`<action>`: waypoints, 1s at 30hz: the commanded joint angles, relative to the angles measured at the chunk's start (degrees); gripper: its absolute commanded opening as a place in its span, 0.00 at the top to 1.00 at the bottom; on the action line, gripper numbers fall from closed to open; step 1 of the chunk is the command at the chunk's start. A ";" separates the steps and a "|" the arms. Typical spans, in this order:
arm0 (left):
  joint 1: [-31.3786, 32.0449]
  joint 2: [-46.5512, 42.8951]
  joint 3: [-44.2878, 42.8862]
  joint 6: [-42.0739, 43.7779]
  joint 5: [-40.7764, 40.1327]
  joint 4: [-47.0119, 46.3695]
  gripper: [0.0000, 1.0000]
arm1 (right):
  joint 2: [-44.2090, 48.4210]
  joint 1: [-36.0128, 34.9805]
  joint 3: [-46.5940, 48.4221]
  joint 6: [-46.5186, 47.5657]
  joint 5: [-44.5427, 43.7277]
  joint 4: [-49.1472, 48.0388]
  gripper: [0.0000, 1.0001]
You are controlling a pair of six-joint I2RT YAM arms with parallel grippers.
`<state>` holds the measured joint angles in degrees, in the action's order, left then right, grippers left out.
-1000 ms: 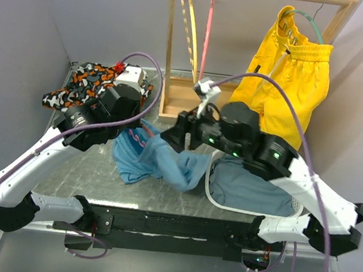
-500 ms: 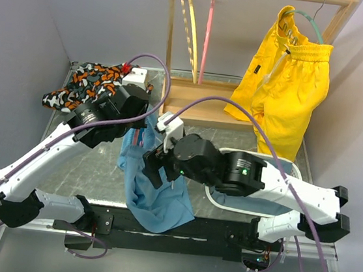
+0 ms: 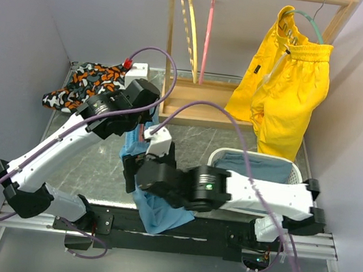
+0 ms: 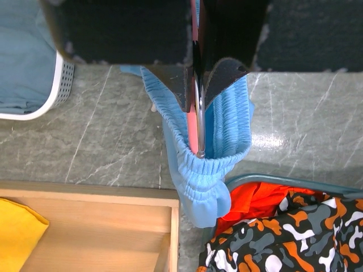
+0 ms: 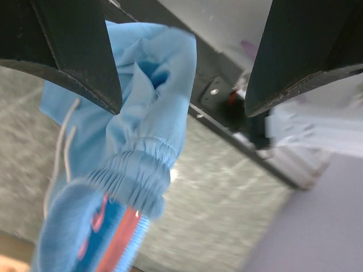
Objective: Place the shorts on the hanger
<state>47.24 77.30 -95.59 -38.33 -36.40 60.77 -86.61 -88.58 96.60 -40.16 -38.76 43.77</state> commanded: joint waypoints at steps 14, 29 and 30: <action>0.22 0.05 -5.48 -2.99 1.42 -0.48 0.99 | 1.52 9.12 -8.78 -0.01 -6.33 -5.18 0.94; 0.22 -2.41 -6.80 1.84 7.30 -1.53 0.10 | 19.28 9.65 -29.17 15.64 -6.24 -26.44 1.00; 0.22 -3.02 -6.71 2.11 7.48 -1.88 0.06 | 19.98 9.74 -29.88 15.81 -6.41 -26.98 1.00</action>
<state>47.33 77.41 -99.63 -38.87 -31.09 60.66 -71.11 -79.18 68.40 -28.25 -41.32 26.85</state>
